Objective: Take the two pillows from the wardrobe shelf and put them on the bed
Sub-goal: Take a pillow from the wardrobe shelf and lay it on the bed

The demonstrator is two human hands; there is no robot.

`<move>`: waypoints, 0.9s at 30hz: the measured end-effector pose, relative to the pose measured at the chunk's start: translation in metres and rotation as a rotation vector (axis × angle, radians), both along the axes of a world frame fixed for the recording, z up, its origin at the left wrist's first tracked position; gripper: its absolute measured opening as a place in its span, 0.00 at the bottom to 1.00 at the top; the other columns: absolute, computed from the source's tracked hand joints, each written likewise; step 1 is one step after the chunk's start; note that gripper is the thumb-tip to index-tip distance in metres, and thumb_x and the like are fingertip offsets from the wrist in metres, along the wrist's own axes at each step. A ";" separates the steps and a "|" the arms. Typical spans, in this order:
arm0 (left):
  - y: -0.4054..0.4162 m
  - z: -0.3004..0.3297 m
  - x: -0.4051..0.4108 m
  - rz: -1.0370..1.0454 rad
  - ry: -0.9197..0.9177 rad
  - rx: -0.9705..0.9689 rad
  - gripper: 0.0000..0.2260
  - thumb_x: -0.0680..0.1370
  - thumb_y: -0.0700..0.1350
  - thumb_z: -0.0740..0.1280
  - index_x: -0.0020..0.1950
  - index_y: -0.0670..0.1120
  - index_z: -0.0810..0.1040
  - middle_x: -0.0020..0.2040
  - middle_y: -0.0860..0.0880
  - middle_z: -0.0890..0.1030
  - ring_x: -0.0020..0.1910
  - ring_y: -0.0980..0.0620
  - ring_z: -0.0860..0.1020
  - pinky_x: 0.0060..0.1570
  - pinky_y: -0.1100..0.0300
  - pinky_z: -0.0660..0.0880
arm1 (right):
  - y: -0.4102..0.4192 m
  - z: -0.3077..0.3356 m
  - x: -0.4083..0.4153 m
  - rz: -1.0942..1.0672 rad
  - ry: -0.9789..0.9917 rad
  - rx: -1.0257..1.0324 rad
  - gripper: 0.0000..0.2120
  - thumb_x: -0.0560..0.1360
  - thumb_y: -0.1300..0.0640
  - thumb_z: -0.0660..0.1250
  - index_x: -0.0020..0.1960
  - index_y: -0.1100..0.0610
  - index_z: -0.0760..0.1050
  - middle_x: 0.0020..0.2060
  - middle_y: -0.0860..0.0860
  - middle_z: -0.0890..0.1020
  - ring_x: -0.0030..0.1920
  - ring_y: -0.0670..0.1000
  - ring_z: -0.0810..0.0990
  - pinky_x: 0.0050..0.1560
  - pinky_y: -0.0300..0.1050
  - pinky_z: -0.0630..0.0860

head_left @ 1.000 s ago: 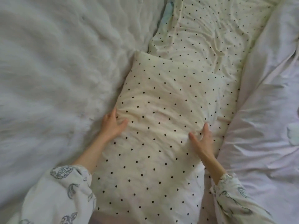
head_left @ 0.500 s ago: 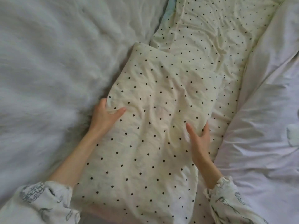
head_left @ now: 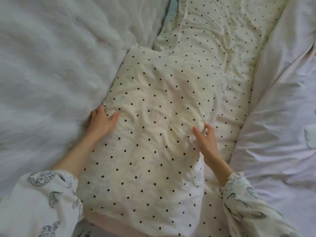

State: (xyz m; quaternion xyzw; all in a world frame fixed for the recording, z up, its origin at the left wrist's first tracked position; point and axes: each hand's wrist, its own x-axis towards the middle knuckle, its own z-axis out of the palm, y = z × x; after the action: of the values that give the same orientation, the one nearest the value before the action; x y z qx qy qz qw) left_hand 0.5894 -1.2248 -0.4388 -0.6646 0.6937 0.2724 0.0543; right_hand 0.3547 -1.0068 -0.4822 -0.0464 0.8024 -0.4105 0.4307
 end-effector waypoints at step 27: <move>0.106 -0.007 0.045 -0.140 -0.155 0.022 0.28 0.79 0.56 0.54 0.74 0.62 0.43 0.77 0.48 0.36 0.75 0.43 0.39 0.70 0.36 0.44 | 0.057 0.003 0.069 0.216 -0.106 0.135 0.50 0.69 0.41 0.70 0.76 0.50 0.39 0.73 0.59 0.56 0.72 0.59 0.60 0.68 0.56 0.63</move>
State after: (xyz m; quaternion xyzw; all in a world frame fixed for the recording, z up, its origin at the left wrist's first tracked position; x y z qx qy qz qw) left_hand 0.6344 -1.1184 -0.4459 -0.6331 0.7289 0.2233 0.1341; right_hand 0.4233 -0.9499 -0.4794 -0.0815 0.7948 -0.3086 0.5162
